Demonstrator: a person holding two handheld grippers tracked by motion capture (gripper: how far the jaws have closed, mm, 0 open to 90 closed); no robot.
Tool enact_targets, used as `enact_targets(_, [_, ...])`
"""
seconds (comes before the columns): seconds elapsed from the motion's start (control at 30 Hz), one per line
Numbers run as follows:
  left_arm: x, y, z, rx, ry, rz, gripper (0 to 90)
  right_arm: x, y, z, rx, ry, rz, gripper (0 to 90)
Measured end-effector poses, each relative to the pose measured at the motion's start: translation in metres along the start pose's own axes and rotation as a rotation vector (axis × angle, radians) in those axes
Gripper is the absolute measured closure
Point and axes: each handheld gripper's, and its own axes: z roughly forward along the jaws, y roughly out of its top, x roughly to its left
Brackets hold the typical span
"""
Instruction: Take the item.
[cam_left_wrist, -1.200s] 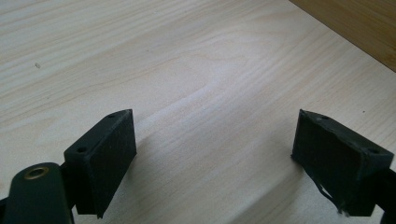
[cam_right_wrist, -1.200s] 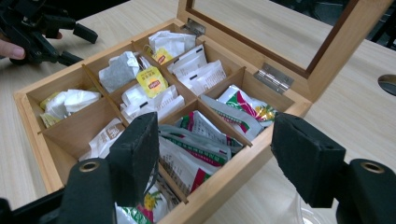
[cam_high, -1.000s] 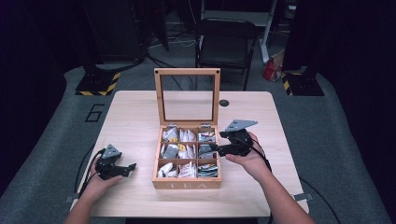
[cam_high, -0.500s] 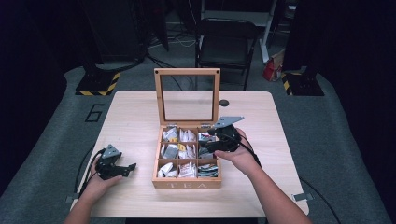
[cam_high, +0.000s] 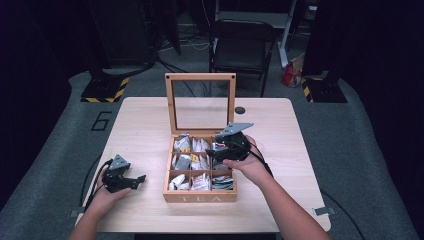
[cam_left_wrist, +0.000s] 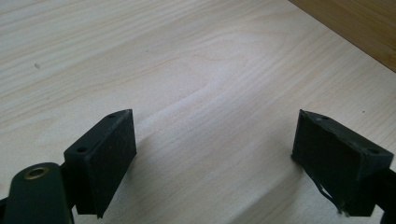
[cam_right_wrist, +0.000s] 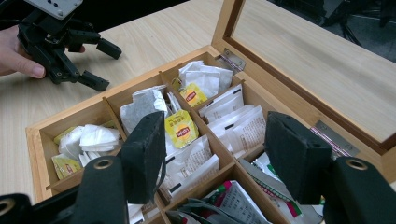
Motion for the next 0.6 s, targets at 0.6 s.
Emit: enact_targets(0.6, [0.0,0.0,0.0,0.0,0.0,0.001,13.1,0.009,0.013,0.022,-0.001,0.028,-0.035,39.6])
